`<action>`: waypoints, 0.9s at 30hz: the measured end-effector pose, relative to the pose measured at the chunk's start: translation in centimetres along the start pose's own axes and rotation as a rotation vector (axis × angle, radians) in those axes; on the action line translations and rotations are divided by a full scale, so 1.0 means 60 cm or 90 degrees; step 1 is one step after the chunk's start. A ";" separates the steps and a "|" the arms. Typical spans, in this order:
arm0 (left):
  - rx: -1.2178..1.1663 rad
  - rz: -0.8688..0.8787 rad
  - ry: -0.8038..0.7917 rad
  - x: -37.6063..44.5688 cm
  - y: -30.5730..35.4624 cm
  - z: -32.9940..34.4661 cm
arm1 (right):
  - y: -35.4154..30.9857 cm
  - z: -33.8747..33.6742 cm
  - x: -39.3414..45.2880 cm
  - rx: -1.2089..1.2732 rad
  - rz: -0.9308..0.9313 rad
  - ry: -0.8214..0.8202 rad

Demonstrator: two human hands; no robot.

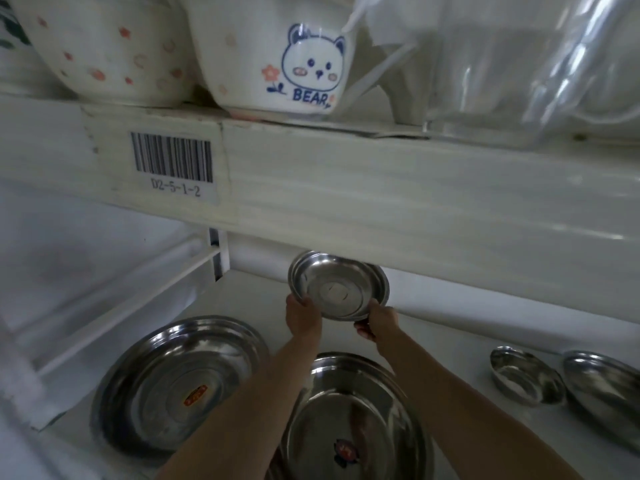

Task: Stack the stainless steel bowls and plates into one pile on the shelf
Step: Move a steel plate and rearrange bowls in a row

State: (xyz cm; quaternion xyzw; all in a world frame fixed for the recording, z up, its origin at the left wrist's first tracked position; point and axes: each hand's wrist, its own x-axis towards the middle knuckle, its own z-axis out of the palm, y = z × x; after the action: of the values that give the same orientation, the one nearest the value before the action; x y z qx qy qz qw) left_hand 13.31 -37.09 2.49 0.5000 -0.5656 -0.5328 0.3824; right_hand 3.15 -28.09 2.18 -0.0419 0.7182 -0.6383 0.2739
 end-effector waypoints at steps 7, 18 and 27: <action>-0.009 0.020 -0.055 -0.064 0.015 0.024 | -0.007 -0.079 -0.042 0.041 -0.007 0.034; 0.032 0.079 -0.152 -0.189 0.062 0.132 | -0.021 -0.242 -0.100 0.120 -0.058 0.192; 0.052 0.129 -0.257 -0.311 0.076 0.235 | -0.026 -0.396 -0.146 0.091 -0.059 0.352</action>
State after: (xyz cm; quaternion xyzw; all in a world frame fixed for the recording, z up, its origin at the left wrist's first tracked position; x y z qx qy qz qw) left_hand 2.85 -16.16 6.87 0.3387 -0.6992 -0.5575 0.2926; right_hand -0.49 -3.54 7.45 0.1202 0.7161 -0.6863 0.0404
